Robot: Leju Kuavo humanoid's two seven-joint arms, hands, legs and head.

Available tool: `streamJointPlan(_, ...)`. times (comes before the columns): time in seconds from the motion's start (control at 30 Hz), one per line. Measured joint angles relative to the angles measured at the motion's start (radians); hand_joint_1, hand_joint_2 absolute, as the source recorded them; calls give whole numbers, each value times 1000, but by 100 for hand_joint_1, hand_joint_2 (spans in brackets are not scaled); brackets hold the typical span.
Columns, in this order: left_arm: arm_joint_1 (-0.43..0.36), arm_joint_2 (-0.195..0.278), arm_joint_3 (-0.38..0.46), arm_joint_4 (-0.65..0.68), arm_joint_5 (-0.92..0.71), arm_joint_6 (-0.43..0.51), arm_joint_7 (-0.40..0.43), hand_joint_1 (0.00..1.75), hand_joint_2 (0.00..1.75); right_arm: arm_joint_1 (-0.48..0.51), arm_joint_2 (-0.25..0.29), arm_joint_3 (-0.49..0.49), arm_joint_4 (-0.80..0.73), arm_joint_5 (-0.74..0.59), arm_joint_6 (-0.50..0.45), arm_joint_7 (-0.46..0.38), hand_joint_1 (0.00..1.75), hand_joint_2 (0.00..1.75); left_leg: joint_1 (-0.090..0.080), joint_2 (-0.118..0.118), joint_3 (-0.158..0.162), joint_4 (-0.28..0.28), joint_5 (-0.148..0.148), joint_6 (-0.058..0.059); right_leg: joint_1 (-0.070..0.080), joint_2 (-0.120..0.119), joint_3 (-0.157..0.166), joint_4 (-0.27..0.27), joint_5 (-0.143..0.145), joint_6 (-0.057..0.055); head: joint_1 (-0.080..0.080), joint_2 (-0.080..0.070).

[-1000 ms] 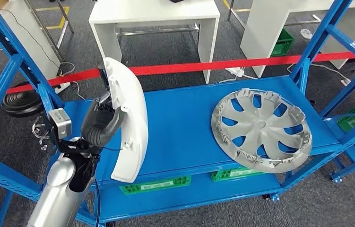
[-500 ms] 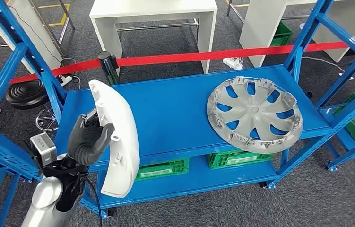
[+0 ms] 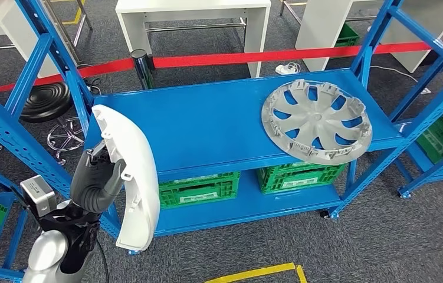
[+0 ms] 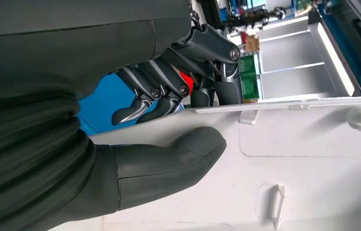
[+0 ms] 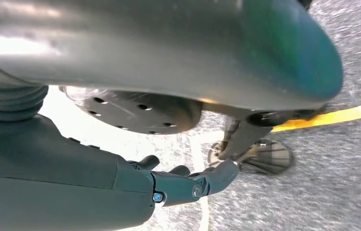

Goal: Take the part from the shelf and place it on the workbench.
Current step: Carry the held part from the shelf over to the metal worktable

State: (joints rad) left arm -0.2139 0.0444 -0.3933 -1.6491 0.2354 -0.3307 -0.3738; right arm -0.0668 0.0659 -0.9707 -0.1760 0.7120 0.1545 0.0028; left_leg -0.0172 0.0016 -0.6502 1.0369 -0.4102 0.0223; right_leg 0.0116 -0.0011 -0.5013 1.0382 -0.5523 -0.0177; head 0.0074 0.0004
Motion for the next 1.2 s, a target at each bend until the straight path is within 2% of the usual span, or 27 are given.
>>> streamJointPlan(0.07,6,-5,1,0,-3,-4,0,175,175,-2,-2,0,-1,3,-1,1,0,0,2,2,-2,-6,18,-12,3,-1,-2,-20,10,-6,2,0)
streamJointPlan(0.13,14,-7,7,0,-9,-5,-3,175,175,-2,-4,0,-1,8,0,1,0,0,2,-1,-13,3,0,-25,-4,-3,-17,-32,36,-17,3,0)
streamJointPlan(0.17,19,-7,11,1,-14,-4,-6,175,175,-2,-4,1,-1,9,1,1,0,0,4,-3,-23,28,-35,-32,-9,-5,-28,-37,51,-21,1,0)
streamJointPlan(0.23,33,-8,19,2,-27,2,-14,175,175,-1,-6,1,-1,10,4,0,0,0,13,-4,-46,128,-135,-48,-15,-6,-55,-38,77,-23,-2,0)
streamJointPlan(0.27,42,-9,23,3,-33,7,-19,175,175,1,-6,1,-1,11,5,1,0,0,18,-4,-53,185,-167,-55,-17,-7,-70,-37,88,-21,-2,0)
streamJointPlan(0.3,52,-11,26,5,-39,10,-25,175,175,3,-6,1,-1,12,7,3,0,0,23,-4,-51,227,-177,-61,-19,-8,-86,-34,100,-18,-2,0)
streamJointPlan(0.33,61,-14,29,7,-42,13,-30,175,175,6,-6,1,-1,14,8,5,0,0,28,-4,-37,243,-165,-67,-22,-9,-103,-31,111,-14,-2,0)
streamJointPlan(0.37,69,-17,33,10,-43,15,-35,175,175,7,-6,1,-1,16,9,8,0,0,32,-4,-6,224,-139,-72,-25,-10,-119,-27,122,-9,-2,0)
streamJointPlan(0.4,74,-21,37,14,-43,15,-43,175,175,9,-6,1,-1,19,10,11,0,0,37,-4,40,174,-117,-77,-29,-11,-135,-22,131,-3,-2,0)
streamJointPlan(0.43,78,-26,41,17,-45,15,-51,175,175,9,-7,1,-2,21,11,13,0,0,39,-5,95,105,-115,-81,-31,-11,-148,-17,140,5,-2,0)
streamJointPlan(0.5,84,-34,48,24,-58,15,-74,175,175,11,-10,2,-3,26,12,18,0,0,37,-10,163,3,-134,-68,-31,-10,-161,-11,156,20,-2,0)
streamJointPlan(0.53,88,-37,51,26,-69,16,-84,175,175,12,-11,2,-3,30,12,20,0,0,33,-13,170,-16,-144,-55,-31,-9,-162,-13,165,29,-3,0)
streamJointPlan(0.6,92,-43,55,30,-86,20,-99,175,175,16,-14,5,-3,36,15,20,0,0,30,-12,154,-19,-131,-26,-34,-7,-163,-18,179,44,-5,0)
streamJointPlan(0.63,93,-49,56,31,-90,22,-103,175,175,17,-18,7,-3,39,17,18,0,0,29,-10,143,-19,-120,-13,-37,-6,-170,-10,164,50,-6,0)
streamJointPlan(0.67,92,-55,56,33,-92,23,-106,175,175,19,-21,10,-3,40,18,13,0,0,30,-8,131,-20,-106,-3,-38,-5,-181,16,128,54,-6,0)
streamJointPlan(0.7,92,-61,56,36,-92,23,-107,175,175,20,-25,13,-3,41,20,6,0,0,30,-6,117,-21,-92,4,-38,-4,-196,63,75,56,-5,0)
streamJointPlan(0.77,92,-72,57,46,-96,23,-110,175,175,20,-32,18,-3,46,24,-11,0,0,27,-5,85,-20,-65,11,-35,-2,-226,191,-25,57,-4,0)
streamJointPlan(0.8,92,-76,57,54,-99,23,-112,175,175,20,-36,20,-3,50,27,-17,0,0,24,-4,68,-18,-51,12,-33,-1,-230,244,-44,56,-4,0)
streamJointPlan(0.83,92,-80,57,62,-104,24,-114,175,175,19,-40,23,-3,55,30,-21,0,0,21,-4,49,-16,-38,12,-31,-1,-219,270,-37,54,-4,0)
streamJointPlan(0.87,92,-85,57,69,-106,26,-118,175,175,19,-44,25,-3,59,35,-25,0,0,19,-4,31,-13,-25,11,-28,-1,-192,263,-14,49,-4,0)
streamJointPlan(0.93,91,-94,56,82,-109,32,-125,175,175,18,-54,30,-3,66,43,-32,0,0,15,-3,0,-6,-3,8,-19,0,-89,153,22,32,-4,0)
streamJointPlan(1.0,88,-104,54,94,-109,36,-129,175,175,17,-62,35,-4,69,49,-31,0,0,12,-2,-16,-3,16,1,-10,1,4,17,4,18,-5,0)
streamJointPlan(1.03,87,-107,52,102,-109,37,-129,175,175,17,-64,37,-4,70,49,-26,0,0,13,-1,-17,-5,25,-5,-6,1,23,-19,-8,12,-4,0)
streamJointPlan(1.1,86,-110,49,116,-109,40,-127,175,175,18,-61,40,-3,69,46,-4,0,0,15,0,-18,-13,43,-18,-5,0,17,-36,4,2,-1,0)
streamJointPlan(1.13,87,-109,47,121,-109,41,-124,175,175,19,-59,41,-3,69,43,9,0,0,15,-1,-23,-11,37,-24,-7,-2,9,-39,16,-5,0,0)
streamJointPlan(1.17,89,-107,47,125,-109,43,-119,175,175,20,-55,41,-2,70,40,22,0,0,16,-3,-31,5,9,-31,-11,-4,-2,-43,31,-12,-1,0)
streamJointPlan(1.2,92,-103,47,127,-110,44,-113,175,175,21,-50,42,-2,71,40,33,0,0,17,-4,-43,40,-38,-37,-14,-6,-15,-46,46,-17,-3,0)
